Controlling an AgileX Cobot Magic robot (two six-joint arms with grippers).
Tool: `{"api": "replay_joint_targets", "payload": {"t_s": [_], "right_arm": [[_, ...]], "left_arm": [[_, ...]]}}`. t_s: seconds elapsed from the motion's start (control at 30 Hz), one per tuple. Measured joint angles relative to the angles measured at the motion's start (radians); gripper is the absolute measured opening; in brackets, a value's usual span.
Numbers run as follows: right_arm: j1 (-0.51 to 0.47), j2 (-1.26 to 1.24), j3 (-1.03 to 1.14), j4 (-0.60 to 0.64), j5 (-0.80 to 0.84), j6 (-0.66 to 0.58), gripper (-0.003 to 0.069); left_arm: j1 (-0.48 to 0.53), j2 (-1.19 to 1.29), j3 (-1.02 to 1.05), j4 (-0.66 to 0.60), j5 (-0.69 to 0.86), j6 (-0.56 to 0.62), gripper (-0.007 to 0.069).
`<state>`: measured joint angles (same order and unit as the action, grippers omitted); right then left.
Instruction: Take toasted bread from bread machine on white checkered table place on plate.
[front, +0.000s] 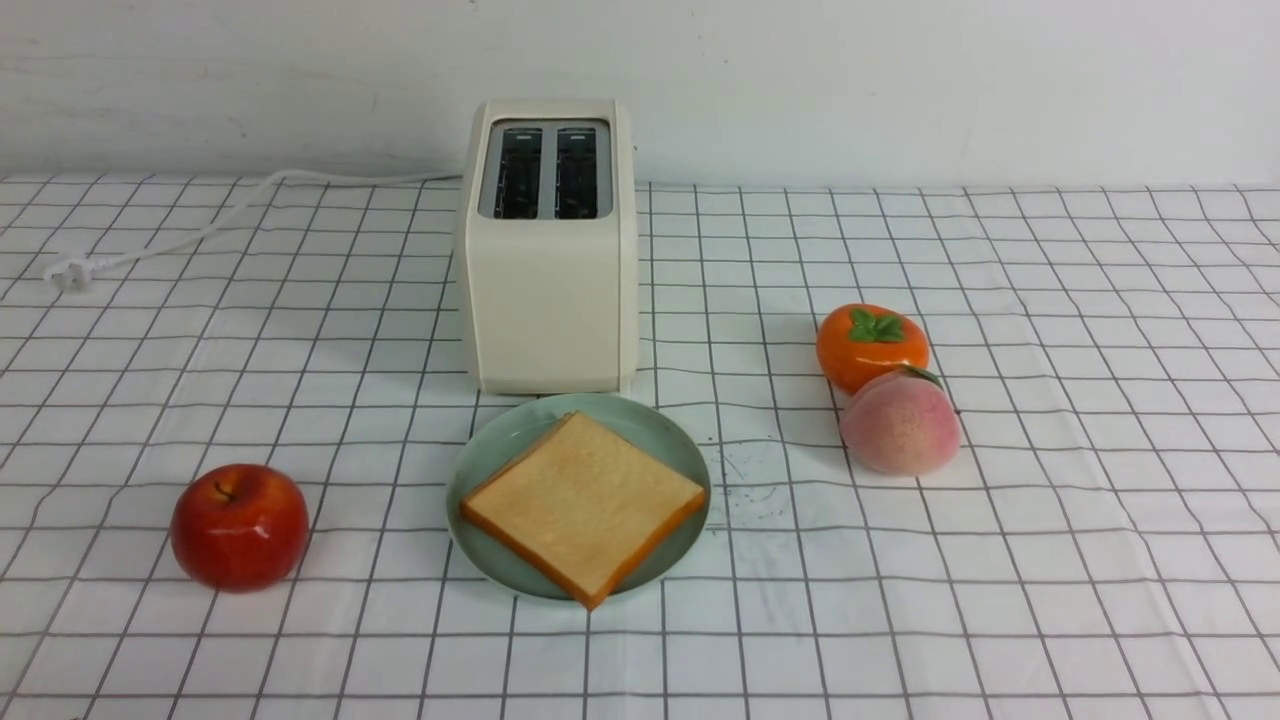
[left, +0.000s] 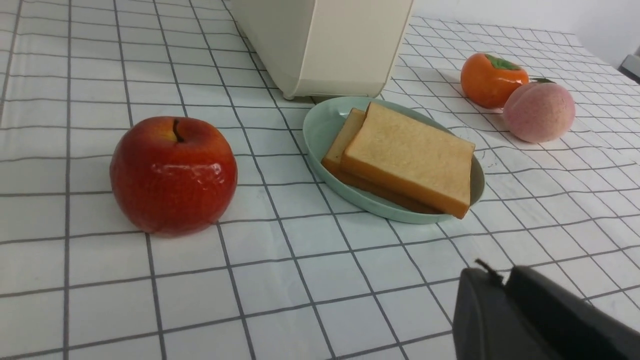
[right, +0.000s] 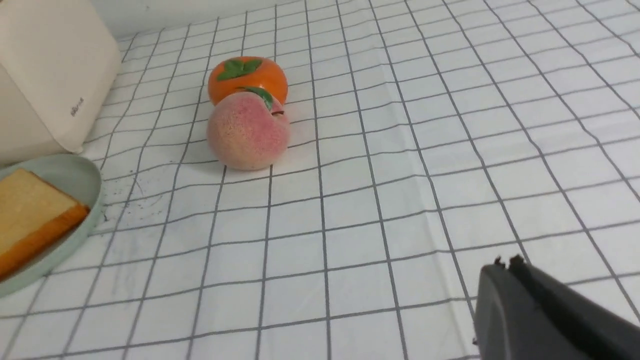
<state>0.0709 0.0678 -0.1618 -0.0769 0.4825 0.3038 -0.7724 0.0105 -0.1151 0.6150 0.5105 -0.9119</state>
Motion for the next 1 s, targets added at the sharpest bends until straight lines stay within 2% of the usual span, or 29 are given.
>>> {"api": "replay_joint_targets", "payload": {"t_s": [0.07, 0.2, 1.0], "right_arm": [[-0.027, -0.024, 0.076, 0.013, -0.079, -0.068, -0.002], [-0.048, -0.073, 0.177, 0.014, -0.136, -0.104, -0.002], [-0.05, -0.078, 0.181, 0.017, -0.106, -0.115, -0.0014]], "left_arm": [[0.0, 0.0, 0.001, 0.0, 0.007, 0.0, 0.0057], [0.0, 0.0, 0.001, 0.0, 0.012, 0.0, 0.0059], [0.0, 0.0, 0.001, 0.0, 0.013, 0.0, 0.0084]]}}
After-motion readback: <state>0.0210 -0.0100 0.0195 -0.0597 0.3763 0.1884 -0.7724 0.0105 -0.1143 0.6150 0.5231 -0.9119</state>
